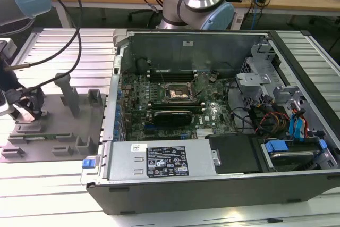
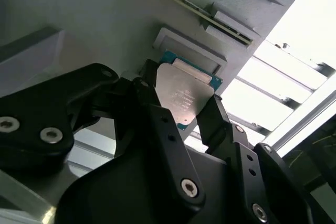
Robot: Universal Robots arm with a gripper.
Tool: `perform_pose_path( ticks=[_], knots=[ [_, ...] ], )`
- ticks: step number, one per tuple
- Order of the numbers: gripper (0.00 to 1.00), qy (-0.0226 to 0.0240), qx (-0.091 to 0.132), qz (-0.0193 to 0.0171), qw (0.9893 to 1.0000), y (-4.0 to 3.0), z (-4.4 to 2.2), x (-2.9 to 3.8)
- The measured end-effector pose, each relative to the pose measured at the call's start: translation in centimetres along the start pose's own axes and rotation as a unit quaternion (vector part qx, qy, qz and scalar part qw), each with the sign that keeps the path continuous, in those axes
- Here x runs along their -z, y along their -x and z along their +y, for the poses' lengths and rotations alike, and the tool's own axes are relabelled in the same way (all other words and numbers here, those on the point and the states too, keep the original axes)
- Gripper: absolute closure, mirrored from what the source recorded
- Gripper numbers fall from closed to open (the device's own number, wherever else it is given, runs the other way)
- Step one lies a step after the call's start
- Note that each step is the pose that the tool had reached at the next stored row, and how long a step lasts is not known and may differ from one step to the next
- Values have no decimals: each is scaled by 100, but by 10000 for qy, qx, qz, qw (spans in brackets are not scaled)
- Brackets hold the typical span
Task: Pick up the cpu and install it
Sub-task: 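Pick up the cpu and move it towards the insertion slot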
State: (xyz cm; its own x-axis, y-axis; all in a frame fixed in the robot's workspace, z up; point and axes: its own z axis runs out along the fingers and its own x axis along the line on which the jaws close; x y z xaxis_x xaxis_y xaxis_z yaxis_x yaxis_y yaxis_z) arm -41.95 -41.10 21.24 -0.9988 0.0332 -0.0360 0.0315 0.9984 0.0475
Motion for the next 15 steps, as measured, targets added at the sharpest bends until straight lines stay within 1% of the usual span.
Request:
perform_pose_path(
  ticks=[1, 11, 13, 15],
  knots=[
    [45, 0, 0, 0, 10000, 1, 1, 22],
    [45, -1, 0, 0, 10000, 1, 1, 34],
    [45, -1, 0, 1, 10000, 2, 2, 59],
    [45, -1, 0, 0, 10000, 4, 6, 123]
  ],
)
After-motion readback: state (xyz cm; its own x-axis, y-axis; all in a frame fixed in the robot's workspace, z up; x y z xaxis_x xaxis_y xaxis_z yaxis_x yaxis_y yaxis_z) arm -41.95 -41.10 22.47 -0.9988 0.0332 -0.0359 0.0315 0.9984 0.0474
